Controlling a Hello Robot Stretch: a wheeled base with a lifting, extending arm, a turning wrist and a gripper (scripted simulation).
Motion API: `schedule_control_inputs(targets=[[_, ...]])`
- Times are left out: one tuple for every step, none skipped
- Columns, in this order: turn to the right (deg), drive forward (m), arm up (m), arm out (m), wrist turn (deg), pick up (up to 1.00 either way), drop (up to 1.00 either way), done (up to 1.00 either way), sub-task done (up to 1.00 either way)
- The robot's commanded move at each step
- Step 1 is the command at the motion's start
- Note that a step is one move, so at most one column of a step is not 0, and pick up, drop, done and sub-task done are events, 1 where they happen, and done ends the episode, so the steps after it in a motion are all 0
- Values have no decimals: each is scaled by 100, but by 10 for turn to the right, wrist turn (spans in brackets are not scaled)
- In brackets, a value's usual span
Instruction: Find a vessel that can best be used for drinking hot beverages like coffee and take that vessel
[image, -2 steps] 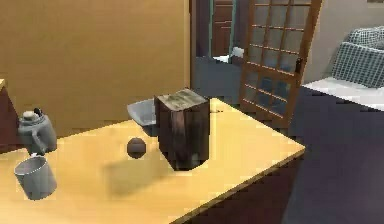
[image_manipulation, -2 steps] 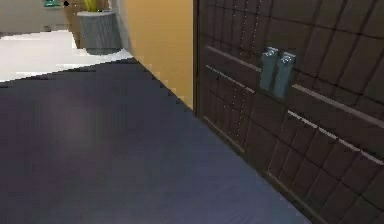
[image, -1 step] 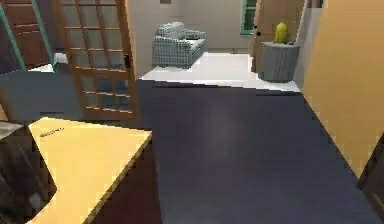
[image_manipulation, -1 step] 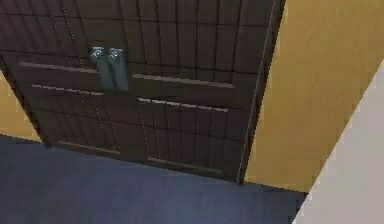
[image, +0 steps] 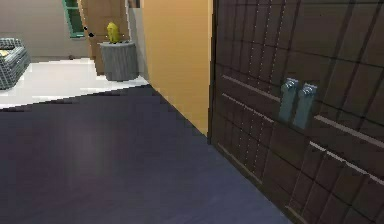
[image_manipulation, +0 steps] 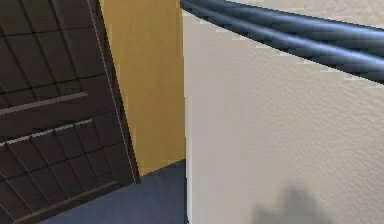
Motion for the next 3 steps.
schedule_control_inputs(targets=[[0, 30, 0, 0, 0, 0, 0, 0, 0], [-270, 0, 0, 0, 0, 0, 0, 0, 0], [0, 80, 0, 0, 0, 0, 0, 0, 0]])
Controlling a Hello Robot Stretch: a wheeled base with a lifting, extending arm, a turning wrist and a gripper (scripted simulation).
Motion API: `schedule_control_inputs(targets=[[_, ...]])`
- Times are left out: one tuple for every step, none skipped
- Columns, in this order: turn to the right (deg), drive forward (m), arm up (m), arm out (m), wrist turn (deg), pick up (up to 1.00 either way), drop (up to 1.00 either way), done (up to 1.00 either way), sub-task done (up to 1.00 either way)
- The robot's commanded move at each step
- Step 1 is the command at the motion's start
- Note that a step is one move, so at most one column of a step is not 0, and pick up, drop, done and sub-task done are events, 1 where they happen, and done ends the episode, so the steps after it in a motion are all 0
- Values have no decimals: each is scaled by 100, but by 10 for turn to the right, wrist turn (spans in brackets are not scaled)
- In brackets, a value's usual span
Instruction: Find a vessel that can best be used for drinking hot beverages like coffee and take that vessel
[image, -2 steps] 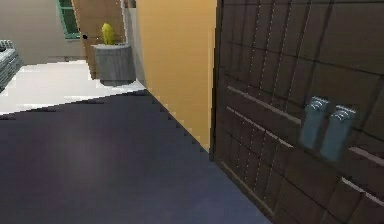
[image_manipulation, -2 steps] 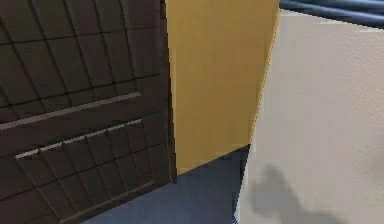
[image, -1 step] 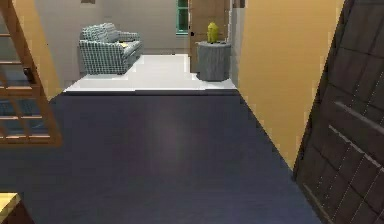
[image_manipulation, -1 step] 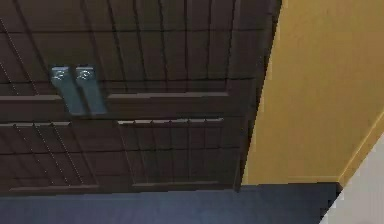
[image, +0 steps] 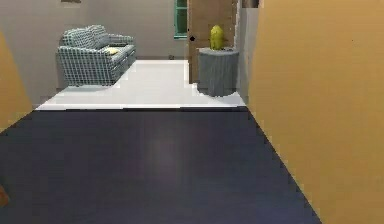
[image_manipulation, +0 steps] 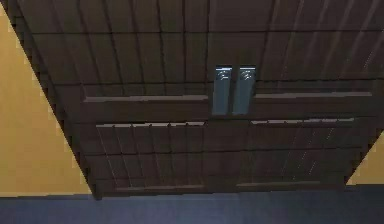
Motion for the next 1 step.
schedule_control_inputs(targets=[[-420, 0, 0, 0, 0, 0, 0, 0, 0]])
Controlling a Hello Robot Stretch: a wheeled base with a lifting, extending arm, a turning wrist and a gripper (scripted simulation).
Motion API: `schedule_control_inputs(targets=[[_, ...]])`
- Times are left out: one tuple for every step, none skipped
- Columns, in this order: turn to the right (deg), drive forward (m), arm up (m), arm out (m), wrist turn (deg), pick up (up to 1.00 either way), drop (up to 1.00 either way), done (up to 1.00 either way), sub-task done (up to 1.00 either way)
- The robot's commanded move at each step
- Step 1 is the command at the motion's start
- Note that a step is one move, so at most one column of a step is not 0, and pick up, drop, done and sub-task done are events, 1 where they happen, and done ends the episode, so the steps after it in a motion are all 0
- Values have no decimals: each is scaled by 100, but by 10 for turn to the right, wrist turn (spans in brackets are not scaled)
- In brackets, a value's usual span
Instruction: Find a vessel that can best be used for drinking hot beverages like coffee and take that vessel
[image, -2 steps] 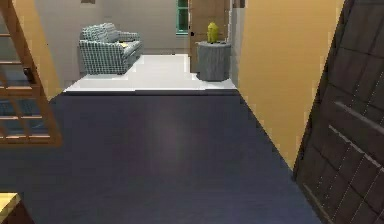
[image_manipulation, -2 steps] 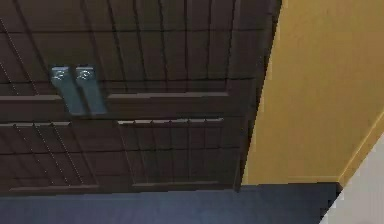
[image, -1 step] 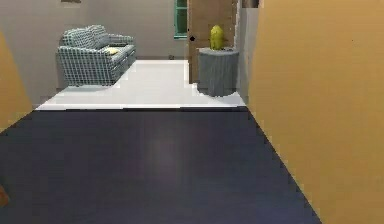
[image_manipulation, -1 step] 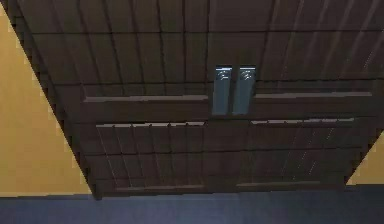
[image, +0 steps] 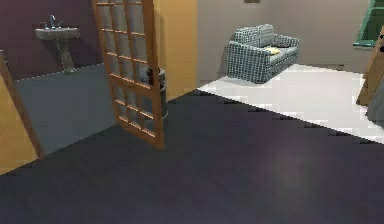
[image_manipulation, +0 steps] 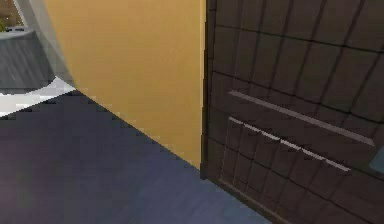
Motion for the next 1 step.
schedule_control_inputs(targets=[[0, 50, 0, 0, 0, 0, 0, 0, 0]])
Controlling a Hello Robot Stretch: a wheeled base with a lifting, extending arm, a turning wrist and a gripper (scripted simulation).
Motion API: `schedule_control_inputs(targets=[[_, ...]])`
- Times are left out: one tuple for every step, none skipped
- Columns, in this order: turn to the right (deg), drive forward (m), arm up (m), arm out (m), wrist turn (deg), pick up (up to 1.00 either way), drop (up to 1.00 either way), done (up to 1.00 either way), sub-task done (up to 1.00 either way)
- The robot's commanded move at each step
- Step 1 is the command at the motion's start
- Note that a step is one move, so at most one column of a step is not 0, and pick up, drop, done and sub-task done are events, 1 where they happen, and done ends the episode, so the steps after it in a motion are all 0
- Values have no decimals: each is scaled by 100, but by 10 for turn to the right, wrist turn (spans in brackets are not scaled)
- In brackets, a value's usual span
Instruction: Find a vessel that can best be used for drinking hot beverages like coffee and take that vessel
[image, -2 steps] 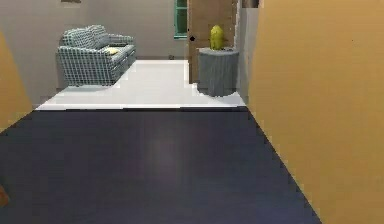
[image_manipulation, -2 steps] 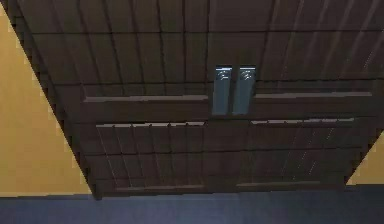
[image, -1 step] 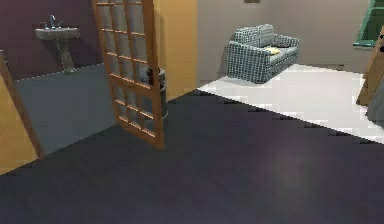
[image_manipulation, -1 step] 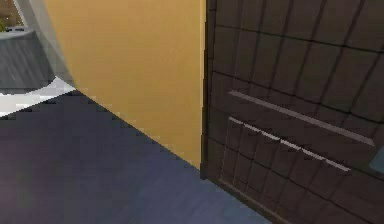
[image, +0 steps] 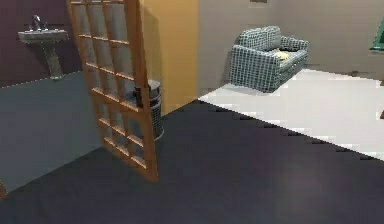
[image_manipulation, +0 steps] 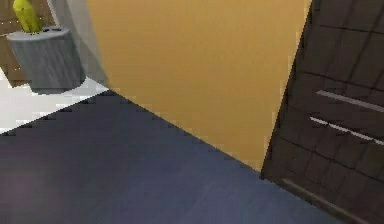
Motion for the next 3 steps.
schedule_control_inputs(targets=[[-450, 0, 0, 0, 0, 0, 0, 0, 0], [0, 100, 0, 0, 0, 0, 0, 0, 0], [-270, 0, 0, 0, 0, 0, 0, 0, 0]])
